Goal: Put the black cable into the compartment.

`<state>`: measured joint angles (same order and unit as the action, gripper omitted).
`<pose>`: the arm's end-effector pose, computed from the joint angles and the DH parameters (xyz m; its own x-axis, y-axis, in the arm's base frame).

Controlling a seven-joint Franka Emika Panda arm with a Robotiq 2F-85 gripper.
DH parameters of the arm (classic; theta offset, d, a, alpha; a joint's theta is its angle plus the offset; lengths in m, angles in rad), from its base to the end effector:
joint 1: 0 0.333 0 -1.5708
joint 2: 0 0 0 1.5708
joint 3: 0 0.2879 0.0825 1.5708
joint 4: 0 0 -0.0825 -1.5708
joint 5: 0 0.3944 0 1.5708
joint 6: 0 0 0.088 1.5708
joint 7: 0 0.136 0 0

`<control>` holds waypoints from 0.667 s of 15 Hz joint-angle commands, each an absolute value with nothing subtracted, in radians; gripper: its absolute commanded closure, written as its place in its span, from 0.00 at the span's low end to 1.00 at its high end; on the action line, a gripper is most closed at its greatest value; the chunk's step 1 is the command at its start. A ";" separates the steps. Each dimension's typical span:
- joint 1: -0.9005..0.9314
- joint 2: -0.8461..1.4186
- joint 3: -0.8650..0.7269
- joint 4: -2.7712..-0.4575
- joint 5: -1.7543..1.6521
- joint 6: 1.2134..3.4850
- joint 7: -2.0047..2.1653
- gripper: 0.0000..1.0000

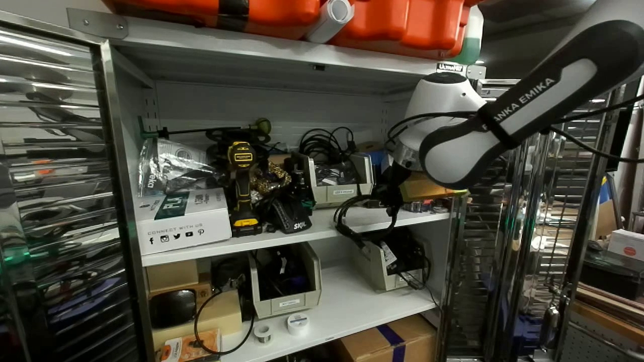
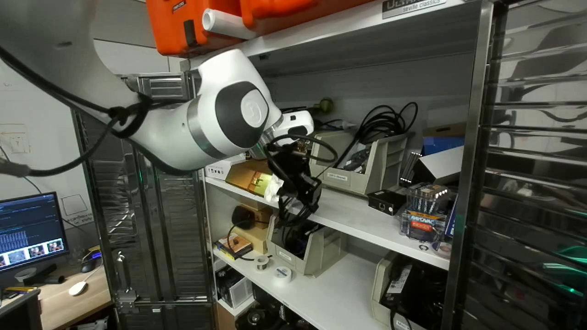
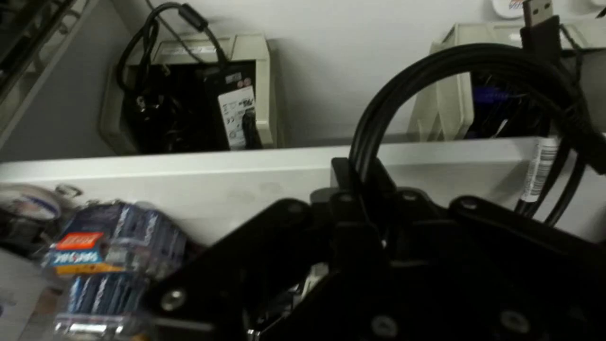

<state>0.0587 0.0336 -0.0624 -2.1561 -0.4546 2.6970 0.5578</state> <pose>0.6030 0.0071 0.3785 0.8307 -0.1412 0.5385 -0.2219 -0.9711 0.0878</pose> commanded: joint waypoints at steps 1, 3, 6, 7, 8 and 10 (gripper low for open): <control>0.051 -0.033 -0.086 -2.130 -0.701 2.715 0.798 0.90; 0.042 -0.035 -0.090 -2.075 -0.801 2.711 0.910 0.91; 0.026 0.012 -0.096 -1.952 -0.939 2.717 1.072 0.91; 0.023 0.039 -0.098 -1.904 -0.985 2.716 1.123 0.90; 0.022 0.066 -0.099 -1.857 -1.028 2.707 1.170 0.90; 0.027 0.125 -0.102 -1.770 -1.078 2.689 1.224 0.91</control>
